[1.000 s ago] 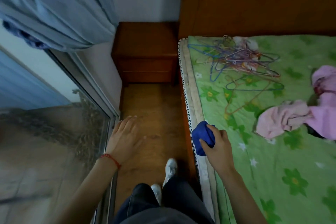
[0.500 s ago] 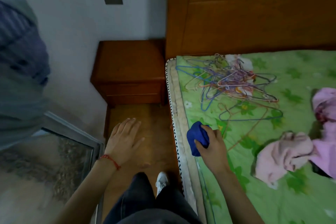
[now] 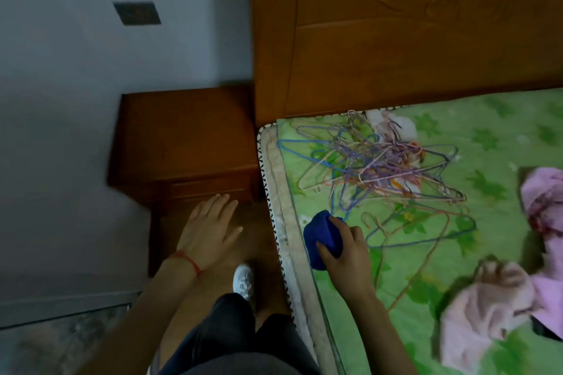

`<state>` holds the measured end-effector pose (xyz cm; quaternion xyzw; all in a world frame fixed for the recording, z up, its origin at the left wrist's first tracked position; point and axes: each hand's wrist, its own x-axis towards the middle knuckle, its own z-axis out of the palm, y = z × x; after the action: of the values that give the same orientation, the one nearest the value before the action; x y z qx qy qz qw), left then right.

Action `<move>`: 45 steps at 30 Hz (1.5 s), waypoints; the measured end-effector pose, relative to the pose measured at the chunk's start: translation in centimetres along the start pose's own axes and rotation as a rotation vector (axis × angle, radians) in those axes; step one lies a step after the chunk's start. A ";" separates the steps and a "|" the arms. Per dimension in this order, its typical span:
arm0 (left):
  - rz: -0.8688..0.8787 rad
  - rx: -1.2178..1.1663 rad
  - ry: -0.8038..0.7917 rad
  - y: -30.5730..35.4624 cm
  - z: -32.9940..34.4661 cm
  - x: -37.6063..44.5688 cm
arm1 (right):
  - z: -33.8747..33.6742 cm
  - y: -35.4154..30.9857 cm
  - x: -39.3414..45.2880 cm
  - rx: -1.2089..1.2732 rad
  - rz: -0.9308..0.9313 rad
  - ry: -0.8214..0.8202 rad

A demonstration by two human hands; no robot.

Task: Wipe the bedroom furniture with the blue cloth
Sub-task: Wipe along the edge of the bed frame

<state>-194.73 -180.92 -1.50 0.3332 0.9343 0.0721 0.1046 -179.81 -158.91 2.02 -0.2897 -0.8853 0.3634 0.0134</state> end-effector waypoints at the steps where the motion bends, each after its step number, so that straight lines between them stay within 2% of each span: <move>1: -0.021 -0.020 0.003 -0.8 -0.3 1.2 | 0.3 -0.7 1.3 0.006 0.008 0.000; 10: -0.125 -0.078 0.009 -6.3 -1.9 8.3 | 2.9 -6.0 11.7 0.020 -0.041 -0.039; 26: -0.291 -0.152 -0.026 -12.2 -0.7 21.0 | 7.6 -8.5 31.4 -0.023 -0.079 -0.289; 34: -0.275 -0.150 -0.056 -15.2 4.0 26.9 | 14.2 -6.5 37.6 0.056 0.043 -0.349; 37: -0.264 -0.172 -0.127 -17.2 7.6 28.4 | 17.8 -5.2 39.1 0.150 0.144 -0.348; 41: -0.221 -0.221 -0.216 -19.8 12.1 29.6 | 22.3 -3.7 40.0 0.292 0.296 -0.270; 45: -0.146 -0.200 -0.175 -22.0 15.1 31.1 | 26.7 -2.6 41.0 0.333 0.354 -0.172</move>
<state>-227.92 -177.02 -25.24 0.2575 0.9315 0.1277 0.2231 -221.44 -155.91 -23.57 -0.4020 -0.7467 0.5242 -0.0783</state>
